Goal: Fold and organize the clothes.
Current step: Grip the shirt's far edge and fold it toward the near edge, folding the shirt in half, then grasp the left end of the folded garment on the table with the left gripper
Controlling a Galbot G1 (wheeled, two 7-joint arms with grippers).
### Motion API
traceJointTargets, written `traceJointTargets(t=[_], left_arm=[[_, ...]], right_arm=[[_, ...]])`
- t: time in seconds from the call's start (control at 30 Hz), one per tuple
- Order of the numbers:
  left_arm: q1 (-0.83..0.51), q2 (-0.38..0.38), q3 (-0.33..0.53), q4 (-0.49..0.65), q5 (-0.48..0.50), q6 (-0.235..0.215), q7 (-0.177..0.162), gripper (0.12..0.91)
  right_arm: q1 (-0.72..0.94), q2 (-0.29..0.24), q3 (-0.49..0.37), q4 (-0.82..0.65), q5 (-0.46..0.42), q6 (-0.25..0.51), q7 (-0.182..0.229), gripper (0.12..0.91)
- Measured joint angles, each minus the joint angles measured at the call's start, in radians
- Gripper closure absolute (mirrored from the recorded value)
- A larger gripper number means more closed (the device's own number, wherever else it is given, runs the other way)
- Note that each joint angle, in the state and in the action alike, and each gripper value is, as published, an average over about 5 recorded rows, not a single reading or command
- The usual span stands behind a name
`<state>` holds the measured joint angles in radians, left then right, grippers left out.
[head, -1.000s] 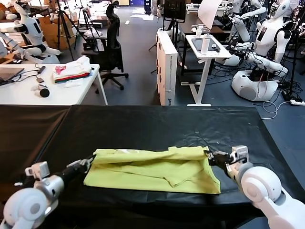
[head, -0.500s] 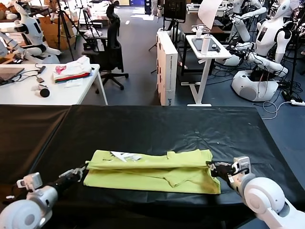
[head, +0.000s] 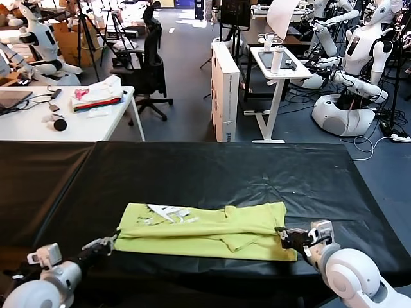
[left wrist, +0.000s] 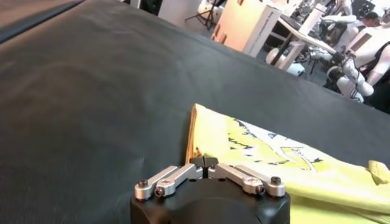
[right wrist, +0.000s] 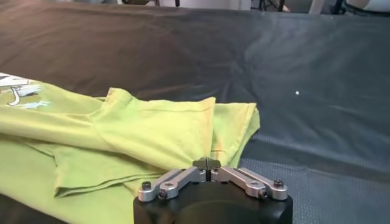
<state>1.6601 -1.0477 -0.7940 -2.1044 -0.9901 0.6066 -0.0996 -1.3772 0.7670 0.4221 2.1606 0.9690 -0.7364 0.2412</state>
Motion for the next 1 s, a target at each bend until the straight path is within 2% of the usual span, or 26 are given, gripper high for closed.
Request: traceJointTargets(t=[0.17, 0.23, 0.3, 0.4, 0.6, 1.0], left_arm=[[0.013, -0.002, -0.013, -0.020, 0.002, 0.004, -0.010, 0.368], [0.011, -0.001, -0.019, -0.026, 0.002, 0.007, -0.014, 0.261], [0.004, 0.001, -0.025, -0.028, 0.003, 0.007, -0.020, 0.172], [-0.019, 0.007, -0.025, -0.018, 0.011, 0.004, -0.040, 0.129], [-0.132, 0.001, 0.024, 0.034, 0.013, 0.020, -0.080, 0.123], [-0.361, 0.019, 0.147, 0.170, 0.014, 0.035, -0.076, 0.123]], right_arm=[[0.009, 0.002, 0.027, 0.021, 0.006, 0.000, -0.001, 0.228], [0.020, 0.006, 0.037, 0.019, 0.008, 0.000, 0.001, 0.155], [0.037, 0.014, 0.047, 0.008, 0.009, 0.000, 0.004, 0.130], [0.077, 0.033, 0.058, -0.026, 0.004, 0.000, 0.009, 0.120], [0.139, 0.083, 0.067, -0.107, -0.023, 0.000, 0.010, 0.118], [0.167, 0.174, 0.080, -0.186, -0.049, 0.000, 0.004, 0.118]])
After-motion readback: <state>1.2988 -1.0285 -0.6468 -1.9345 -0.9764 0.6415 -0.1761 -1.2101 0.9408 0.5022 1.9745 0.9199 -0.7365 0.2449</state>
